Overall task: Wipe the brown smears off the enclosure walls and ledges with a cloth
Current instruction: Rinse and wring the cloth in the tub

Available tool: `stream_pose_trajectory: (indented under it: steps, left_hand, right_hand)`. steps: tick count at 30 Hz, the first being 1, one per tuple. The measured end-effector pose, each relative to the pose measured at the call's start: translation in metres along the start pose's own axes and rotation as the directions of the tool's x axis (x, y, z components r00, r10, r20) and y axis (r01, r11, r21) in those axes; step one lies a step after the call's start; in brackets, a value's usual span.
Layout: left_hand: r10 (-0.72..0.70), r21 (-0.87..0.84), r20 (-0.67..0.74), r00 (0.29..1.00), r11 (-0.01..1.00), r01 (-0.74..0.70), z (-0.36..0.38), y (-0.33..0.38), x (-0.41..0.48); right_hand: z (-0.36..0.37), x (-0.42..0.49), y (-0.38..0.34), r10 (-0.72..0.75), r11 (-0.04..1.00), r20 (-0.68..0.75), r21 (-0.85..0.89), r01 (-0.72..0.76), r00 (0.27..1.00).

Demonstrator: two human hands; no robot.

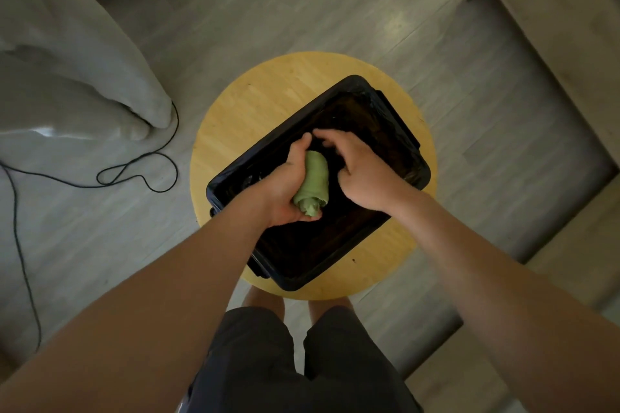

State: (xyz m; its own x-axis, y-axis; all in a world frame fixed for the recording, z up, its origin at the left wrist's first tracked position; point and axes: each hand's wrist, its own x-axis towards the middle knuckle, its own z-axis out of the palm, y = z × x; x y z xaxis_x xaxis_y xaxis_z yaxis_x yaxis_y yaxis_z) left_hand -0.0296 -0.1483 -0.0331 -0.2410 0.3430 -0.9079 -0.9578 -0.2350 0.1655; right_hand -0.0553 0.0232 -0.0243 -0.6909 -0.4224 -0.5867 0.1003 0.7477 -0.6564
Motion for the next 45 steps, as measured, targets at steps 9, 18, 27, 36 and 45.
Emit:
stream_pose_trajectory:
  steps: [9, 18, 27, 36, 45]
  left_hand:
    - [-0.084, 0.550, 0.265, 0.961, 0.831, -0.079, -0.018, 0.017, -0.003]
    - [-0.131, 0.656, 0.284, 0.950, 0.749, -0.093, -0.001, 0.029, -0.014]
    - [0.373, 0.979, 0.202, 0.906, -0.068, -0.190, 0.010, 0.016, 0.003]
    - [0.615, 0.872, 0.370, 0.697, -0.488, -0.033, 0.003, -0.004, 0.007]
    - [0.492, 0.966, 0.111, 0.864, 0.151, -0.210, -0.001, -0.004, 0.007]
  right_hand:
    - [-0.034, 0.005, 0.006, -0.247, 0.659, 0.238, -0.669, 0.343, 0.939]
    - [0.001, -0.011, 0.005, -0.379, 0.761, 0.086, -0.537, 0.363, 0.921]
    - [-0.008, 0.003, -0.024, 0.038, 0.817, 0.093, -0.577, 0.023, 0.995]
    - [-0.015, 0.016, -0.027, 0.394, 0.919, 0.408, -0.180, -0.350, 0.824]
    - [0.002, -0.001, 0.001, -0.028, 0.936, 0.096, -0.346, 0.060, 0.995]
